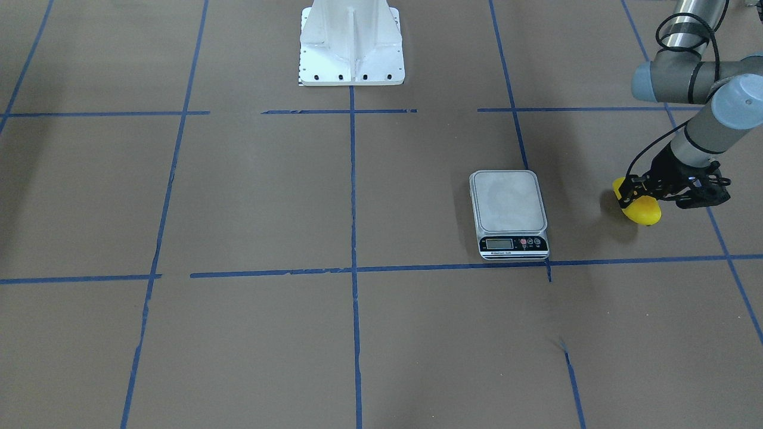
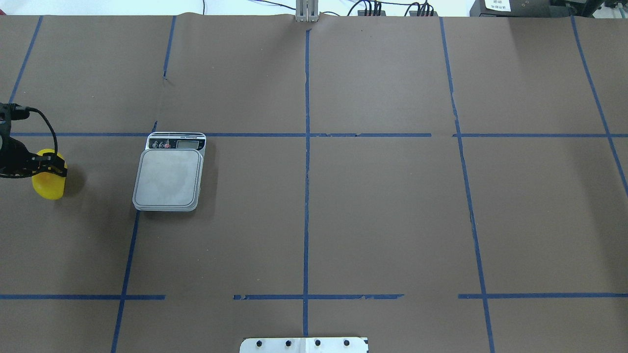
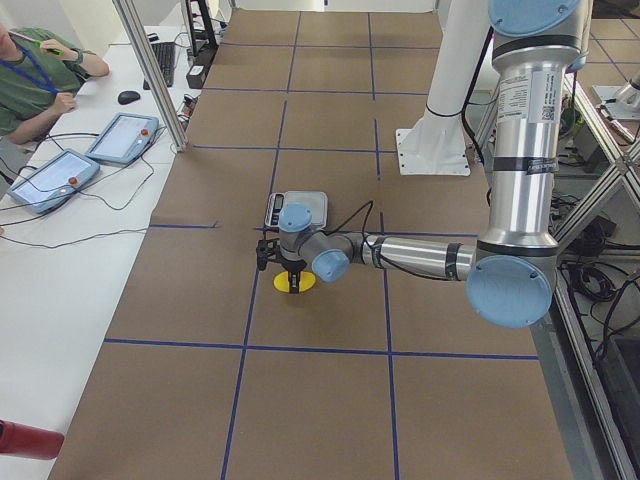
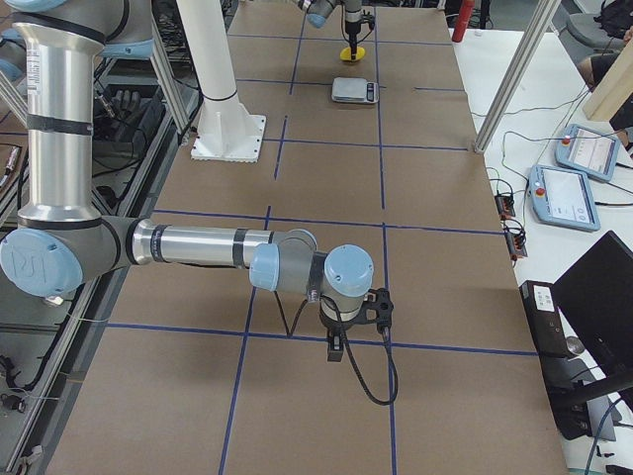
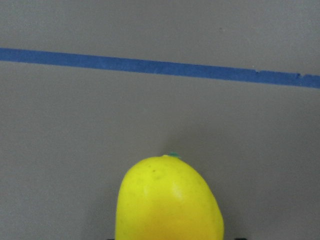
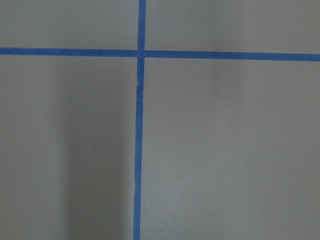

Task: Weigh mango
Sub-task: 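Lift the mango with the left gripper and carry it over the scale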

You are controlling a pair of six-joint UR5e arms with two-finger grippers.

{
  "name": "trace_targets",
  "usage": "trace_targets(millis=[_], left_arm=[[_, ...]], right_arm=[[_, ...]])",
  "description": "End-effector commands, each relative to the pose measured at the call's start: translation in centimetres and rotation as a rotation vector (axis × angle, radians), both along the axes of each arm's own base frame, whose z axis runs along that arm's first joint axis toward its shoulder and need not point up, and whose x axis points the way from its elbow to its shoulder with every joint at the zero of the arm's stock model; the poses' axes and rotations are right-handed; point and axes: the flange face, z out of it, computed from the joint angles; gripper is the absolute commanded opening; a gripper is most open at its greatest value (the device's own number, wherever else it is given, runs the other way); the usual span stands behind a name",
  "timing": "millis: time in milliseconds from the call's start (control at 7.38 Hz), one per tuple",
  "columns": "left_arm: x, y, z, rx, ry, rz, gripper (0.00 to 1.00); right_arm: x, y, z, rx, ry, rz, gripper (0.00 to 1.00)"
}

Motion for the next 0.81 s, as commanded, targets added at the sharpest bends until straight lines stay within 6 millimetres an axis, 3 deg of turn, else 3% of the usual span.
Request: trace_targets(millis=[0,136,271,542,678], left_arm=[[-1.1,1.1,-6.1,0.005,-0.019,0.077,0.00],[-2.5,0.0,-10.8,-0.009,-0.061,0.097,0.00],[-2.9,-2.6,-15.4,-0.009,-0.059,0.063,0.00],[0.0,-6.0,-21.5,-0.071,-0.007,-0.041,0.00],[4.5,-6.7,-23.6,-0.089,0.017,-0.029,0.00]], right_arm=[[0.0,0.0,0.0,0.002,0.000,0.000,1.00],[0.0,0.0,0.0,0.000,0.000,0.000,1.00],[0.0,0.0,0.0,0.000,0.000,0.000,1.00],[0.0,0.0,0.0,0.002,0.000,0.000,1.00],[0.0,0.0,0.0,0.000,0.000,0.000,1.00]])
